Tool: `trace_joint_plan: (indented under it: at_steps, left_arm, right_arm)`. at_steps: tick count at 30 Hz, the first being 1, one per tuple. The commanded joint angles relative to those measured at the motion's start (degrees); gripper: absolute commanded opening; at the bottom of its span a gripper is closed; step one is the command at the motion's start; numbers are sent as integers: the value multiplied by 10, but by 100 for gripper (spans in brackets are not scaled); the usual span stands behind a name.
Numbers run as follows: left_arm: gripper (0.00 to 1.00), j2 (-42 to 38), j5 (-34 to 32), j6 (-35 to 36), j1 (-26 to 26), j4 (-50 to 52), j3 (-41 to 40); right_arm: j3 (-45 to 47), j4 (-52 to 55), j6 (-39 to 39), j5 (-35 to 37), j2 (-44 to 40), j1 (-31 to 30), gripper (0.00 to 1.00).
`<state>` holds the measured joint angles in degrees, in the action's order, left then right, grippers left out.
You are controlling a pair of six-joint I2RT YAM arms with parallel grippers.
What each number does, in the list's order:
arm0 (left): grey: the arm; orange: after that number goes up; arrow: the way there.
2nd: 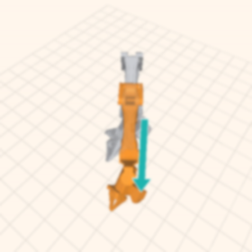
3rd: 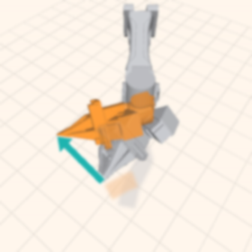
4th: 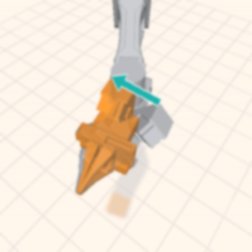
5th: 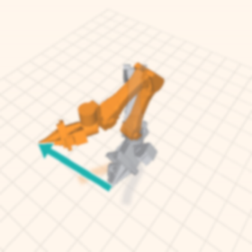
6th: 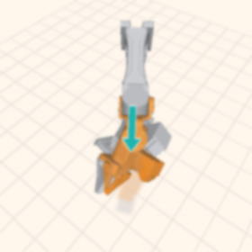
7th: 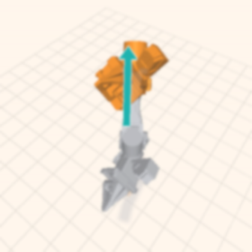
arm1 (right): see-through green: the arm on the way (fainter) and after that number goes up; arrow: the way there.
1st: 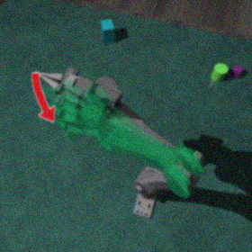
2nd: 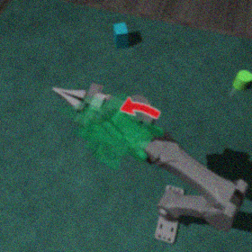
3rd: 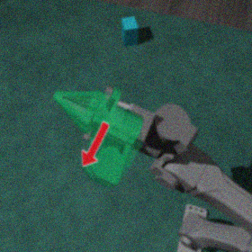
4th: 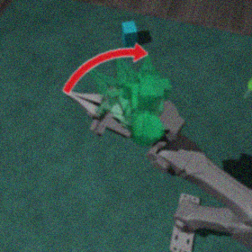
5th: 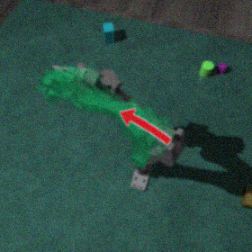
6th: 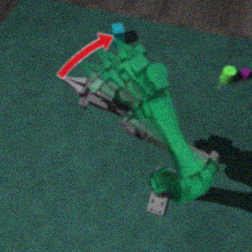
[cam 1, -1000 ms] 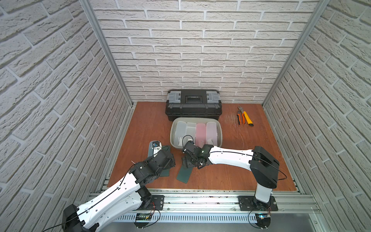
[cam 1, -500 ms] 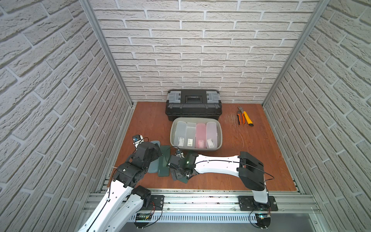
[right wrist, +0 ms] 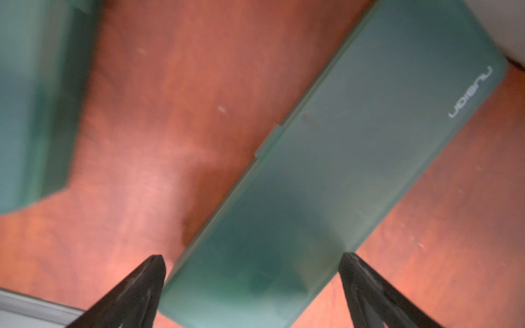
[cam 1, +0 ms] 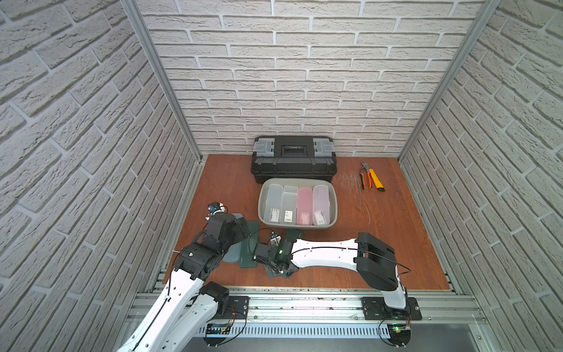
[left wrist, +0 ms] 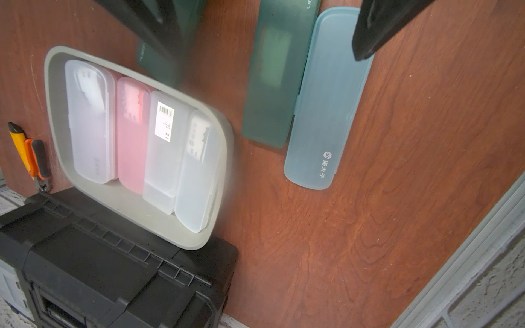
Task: Put the pencil case into the storage box
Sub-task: Adjust the pencil case at the center of the board, then pick up the pencil case from the center of the board.
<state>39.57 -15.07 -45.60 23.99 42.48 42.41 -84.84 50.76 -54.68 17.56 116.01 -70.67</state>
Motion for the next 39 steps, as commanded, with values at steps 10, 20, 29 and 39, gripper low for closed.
trace_joint_plan:
  at_steps: [10,20,29,39]
  left_arm:
    - [99,11,22,5,-4,-43,-9]
    - [98,15,30,4,-4,-50,-8]
    - [99,37,39,6,-4,-56,-2]
    - [99,60,50,10,6,-58,19]
  right_arm:
    - [184,-50,-45,-28,-165,10,99]
    - [211,-96,-47,-73,-161,28,99]
    - [227,-102,-52,-100,-142,49,96]
    - [256,-89,-33,-84,-143,50,72]
